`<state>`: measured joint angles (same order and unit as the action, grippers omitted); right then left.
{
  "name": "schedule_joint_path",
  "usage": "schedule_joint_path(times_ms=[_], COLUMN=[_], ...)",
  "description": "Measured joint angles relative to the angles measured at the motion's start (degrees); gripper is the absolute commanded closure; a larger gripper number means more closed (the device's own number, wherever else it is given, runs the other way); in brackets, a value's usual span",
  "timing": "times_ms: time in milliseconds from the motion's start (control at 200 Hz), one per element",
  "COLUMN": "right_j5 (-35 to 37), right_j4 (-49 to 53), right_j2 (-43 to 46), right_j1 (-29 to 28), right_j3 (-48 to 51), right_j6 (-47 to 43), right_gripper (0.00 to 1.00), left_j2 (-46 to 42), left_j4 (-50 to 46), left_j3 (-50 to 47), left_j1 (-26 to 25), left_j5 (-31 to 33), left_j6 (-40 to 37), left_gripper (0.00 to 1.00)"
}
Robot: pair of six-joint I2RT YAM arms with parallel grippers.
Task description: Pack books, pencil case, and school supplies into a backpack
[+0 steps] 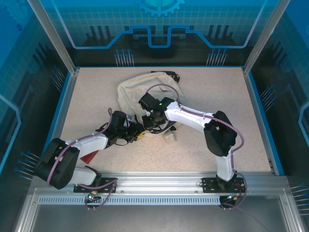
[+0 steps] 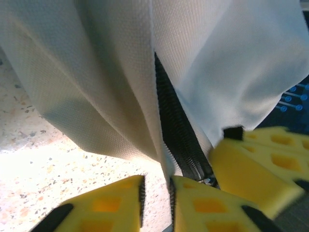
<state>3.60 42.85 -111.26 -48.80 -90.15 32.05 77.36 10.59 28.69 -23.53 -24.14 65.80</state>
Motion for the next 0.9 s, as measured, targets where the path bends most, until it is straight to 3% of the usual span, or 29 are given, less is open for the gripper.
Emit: schedule_joint_path(times_ms=[385, 550, 695, 810, 900], right_j5=[9.07, 11.89, 14.12, 16.22, 18.16], right_j4=[3.67, 5.18, 6.38, 7.8, 9.14], right_j2=[5.6, 5.49, 4.57, 3.78, 3.41], right_j1=[-2.91, -4.02, -5.33, -6.73, -7.39], right_j3=[1.29, 1.18, 0.37, 0.04, 0.02], right_j6=[5.75, 8.09, 9.62, 10.95, 12.2], right_gripper=[1.0, 1.0, 1.0, 1.0, 1.0], left_j2=[-2.12, -1.51, 2.19, 4.44, 5.11], left_j4=[4.26, 8.02, 9.86, 10.32, 10.34], left_j3=[-0.68, -1.64, -1.62, -1.42, -1.31], left_j1=[0.55, 0.55, 0.55, 0.52, 0.52], left_j5=[2.12, 2.49, 2.49, 2.49, 2.91], left_j6=[4.55, 6.91, 8.02, 8.85, 9.46], left_gripper=[0.38, 0.35, 0.41, 0.57, 0.75])
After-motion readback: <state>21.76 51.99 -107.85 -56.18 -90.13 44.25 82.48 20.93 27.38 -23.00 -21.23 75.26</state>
